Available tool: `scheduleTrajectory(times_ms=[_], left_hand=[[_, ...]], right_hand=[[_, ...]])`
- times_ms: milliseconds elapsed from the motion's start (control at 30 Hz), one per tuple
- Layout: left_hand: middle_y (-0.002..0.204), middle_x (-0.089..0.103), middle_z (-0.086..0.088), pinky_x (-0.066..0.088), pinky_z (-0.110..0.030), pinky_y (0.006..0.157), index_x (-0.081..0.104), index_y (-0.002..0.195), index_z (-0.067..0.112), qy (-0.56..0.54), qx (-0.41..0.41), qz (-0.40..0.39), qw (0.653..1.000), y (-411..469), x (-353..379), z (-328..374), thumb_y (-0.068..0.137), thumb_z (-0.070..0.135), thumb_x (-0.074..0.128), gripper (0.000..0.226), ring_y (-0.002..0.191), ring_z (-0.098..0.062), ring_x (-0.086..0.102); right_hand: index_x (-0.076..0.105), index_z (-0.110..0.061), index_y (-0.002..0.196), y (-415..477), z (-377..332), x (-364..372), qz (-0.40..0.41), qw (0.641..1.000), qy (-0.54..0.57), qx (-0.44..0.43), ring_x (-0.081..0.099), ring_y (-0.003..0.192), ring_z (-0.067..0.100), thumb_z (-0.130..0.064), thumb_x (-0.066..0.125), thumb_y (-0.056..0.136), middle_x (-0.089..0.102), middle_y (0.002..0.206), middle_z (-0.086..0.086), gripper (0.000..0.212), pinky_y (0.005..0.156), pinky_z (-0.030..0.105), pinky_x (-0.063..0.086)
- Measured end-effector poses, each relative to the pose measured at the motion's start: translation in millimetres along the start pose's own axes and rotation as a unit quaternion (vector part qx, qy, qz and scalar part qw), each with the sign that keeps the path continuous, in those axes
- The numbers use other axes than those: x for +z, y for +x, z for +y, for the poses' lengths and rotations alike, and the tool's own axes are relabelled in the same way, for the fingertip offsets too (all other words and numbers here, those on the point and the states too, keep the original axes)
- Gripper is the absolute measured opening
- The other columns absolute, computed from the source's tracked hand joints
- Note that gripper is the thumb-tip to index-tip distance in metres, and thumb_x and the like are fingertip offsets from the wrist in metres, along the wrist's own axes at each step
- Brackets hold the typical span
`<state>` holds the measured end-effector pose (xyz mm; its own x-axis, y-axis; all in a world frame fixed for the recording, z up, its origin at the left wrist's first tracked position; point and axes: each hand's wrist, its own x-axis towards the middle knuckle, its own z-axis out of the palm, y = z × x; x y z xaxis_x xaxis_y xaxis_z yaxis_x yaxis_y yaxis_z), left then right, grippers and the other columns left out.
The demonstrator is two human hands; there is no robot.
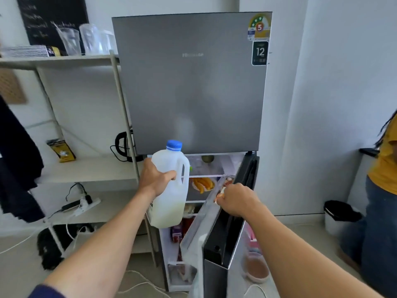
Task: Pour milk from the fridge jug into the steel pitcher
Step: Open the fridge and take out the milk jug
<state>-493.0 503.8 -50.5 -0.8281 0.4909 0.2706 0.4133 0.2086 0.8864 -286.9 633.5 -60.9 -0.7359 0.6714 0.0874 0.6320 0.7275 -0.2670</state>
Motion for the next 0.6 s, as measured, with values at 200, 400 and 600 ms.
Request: scheduleTrajectory(times_ms=[200,400,600], left_hand=[[0.110,0.063,-0.016,0.054,-0.041,0.076,0.055,0.110,0.005,0.018,-0.025,0.054,0.998,34.2,-39.5,-16.8,0.047,0.037,0.068,0.072,0.098,-0.037,0.062],[0.110,0.064,-0.012,0.056,-0.042,0.075,0.056,0.111,0.006,0.018,-0.060,0.123,0.990,69.7,-82.0,-36.1,0.047,0.041,0.069,0.074,0.097,-0.033,0.063],[0.116,0.060,-0.009,0.057,-0.046,0.082,0.050,0.119,0.009,0.011,-0.059,0.193,0.979,106.8,-119.4,-54.1,0.044,0.041,0.070,0.084,0.101,-0.030,0.061]], right_hand=[[0.053,-0.015,0.079,34.4,-44.5,12.0,0.006,0.998,0.008,-0.068,0.062,0.084,0.030,-0.035,0.044,0.089,0.061,0.087,0.007,0.024,0.070,0.035,0.050],[0.049,-0.015,0.076,79.3,-73.3,31.2,-0.053,0.990,0.101,-0.087,0.058,0.084,0.030,-0.029,0.045,0.093,0.062,0.093,0.011,0.022,0.074,0.037,0.048],[0.051,-0.016,0.076,123.9,-101.9,56.4,-0.095,0.984,0.112,-0.097,0.054,0.077,0.022,-0.030,0.048,0.094,0.060,0.088,0.004,0.023,0.067,0.030,0.041]])
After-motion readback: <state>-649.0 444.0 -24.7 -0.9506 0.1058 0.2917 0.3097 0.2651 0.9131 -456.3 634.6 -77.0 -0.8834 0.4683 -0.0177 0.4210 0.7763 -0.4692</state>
